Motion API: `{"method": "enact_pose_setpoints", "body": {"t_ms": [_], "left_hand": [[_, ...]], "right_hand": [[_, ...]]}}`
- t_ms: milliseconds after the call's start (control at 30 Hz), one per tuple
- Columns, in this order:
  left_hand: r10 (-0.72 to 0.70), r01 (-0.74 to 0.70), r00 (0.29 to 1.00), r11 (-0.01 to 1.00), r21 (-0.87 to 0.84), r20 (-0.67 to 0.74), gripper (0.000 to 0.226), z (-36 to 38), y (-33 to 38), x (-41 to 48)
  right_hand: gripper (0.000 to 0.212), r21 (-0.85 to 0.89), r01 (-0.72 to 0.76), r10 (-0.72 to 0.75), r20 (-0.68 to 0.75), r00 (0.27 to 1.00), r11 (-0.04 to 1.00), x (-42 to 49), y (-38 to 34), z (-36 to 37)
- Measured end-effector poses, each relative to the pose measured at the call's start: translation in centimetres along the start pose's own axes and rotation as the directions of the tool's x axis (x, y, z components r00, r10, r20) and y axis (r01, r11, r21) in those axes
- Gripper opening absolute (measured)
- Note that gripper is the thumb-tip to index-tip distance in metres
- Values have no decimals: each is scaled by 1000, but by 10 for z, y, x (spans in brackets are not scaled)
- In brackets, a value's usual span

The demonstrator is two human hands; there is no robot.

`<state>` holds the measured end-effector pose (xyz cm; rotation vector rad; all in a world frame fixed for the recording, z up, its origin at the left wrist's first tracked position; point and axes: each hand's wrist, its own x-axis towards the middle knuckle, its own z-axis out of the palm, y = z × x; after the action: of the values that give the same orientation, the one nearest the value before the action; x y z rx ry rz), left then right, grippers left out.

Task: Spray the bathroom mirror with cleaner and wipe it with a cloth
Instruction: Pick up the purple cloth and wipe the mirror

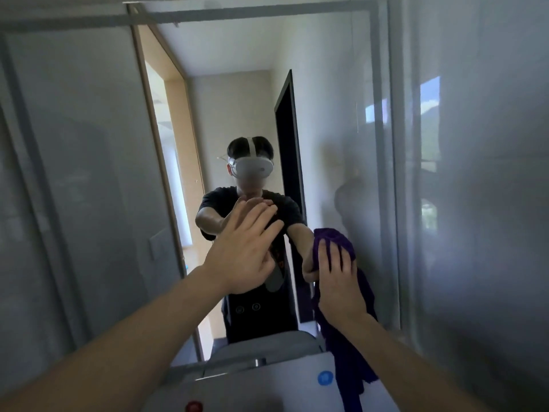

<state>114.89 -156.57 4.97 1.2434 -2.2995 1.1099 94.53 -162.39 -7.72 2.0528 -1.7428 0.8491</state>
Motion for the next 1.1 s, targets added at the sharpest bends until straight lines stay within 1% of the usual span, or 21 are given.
{"method": "enact_pose_setpoints", "body": {"t_ms": [67, 100, 167, 233, 300, 333, 400, 500, 600, 700, 733, 800, 967, 1033, 1067, 1100], "left_hand": [[2, -1, 999, 1000, -25, 43, 63, 0, 2, -17], [2, 0, 998, 999, -34, 69, 63, -1, 3, -28], [-9, 16, 993, 998, -58, 117, 62, -2, 7, -48], [-15, 32, 984, 995, -91, 177, 62, -5, 11, -65], [-14, 47, 966, 991, -123, 258, 61, -8, 15, -78], [-15, 60, 955, 988, -144, 295, 58, -9, 15, -84], [-23, 93, 939, 978, -188, 343, 51, -14, 15, -96], [-59, 143, 932, 967, -211, 357, 44, -27, 8, -111], [-137, 214, 932, 955, -205, 334, 46, -44, -14, -128], [-219, 270, 932, 952, -148, 289, 69, -61, -45, -147], [-258, 306, 923, 942, -138, 285, 69, -66, -56, -152], [-316, 368, 904, 918, -145, 289, 64, -81, -73, -162], [-382, 408, 891, 911, -64, 245, 71, -106, -114, -194], [-423, 440, 879, 897, -31, 221, 66, -109, -127, -207], [-435, 447, 875, 894, -11, 210, 63, -110, -132, -212], [-444, 452, 872, 892, 8, 204, 62, -110, -136, -216]], "right_hand": [[110, 64, 8, -12, 67, 998, 998, -16, -2, 5], [104, 138, 8, -26, 128, 991, 990, -24, -2, 3], [93, 299, -10, -52, 197, 979, 954, -37, -1, -1], [86, 421, -45, -53, 218, 975, 906, -46, 2, -8], [81, 488, -100, -22, 240, 971, 867, -51, 3, -20], [78, 505, -123, -4, 243, 970, 854, -52, 3, -27], [73, 541, -117, 7, 201, 980, 833, -49, 0, -44], [69, 585, -20, -33, 80, 996, 811, -27, -16, -79], [69, 566, 95, -78, -53, 996, 819, 15, -42, -118], [73, 426, 235, -180, -166, 970, 874, 66, -74, -147], [74, 370, 264, -209, -182, 961, 891, 83, -85, -154], [76, 315, 282, -229, -195, 954, 906, 109, -109, -163], [79, 181, 353, -297, -276, 914, 918, 137, -179, -143], [72, 154, 426, -375, -278, 885, 892, 133, -211, -128], [71, 145, 473, -422, -280, 862, 869, 130, -227, -120], [75, 130, 516, -467, -284, 838, 847, 126, -240, -111]]}}
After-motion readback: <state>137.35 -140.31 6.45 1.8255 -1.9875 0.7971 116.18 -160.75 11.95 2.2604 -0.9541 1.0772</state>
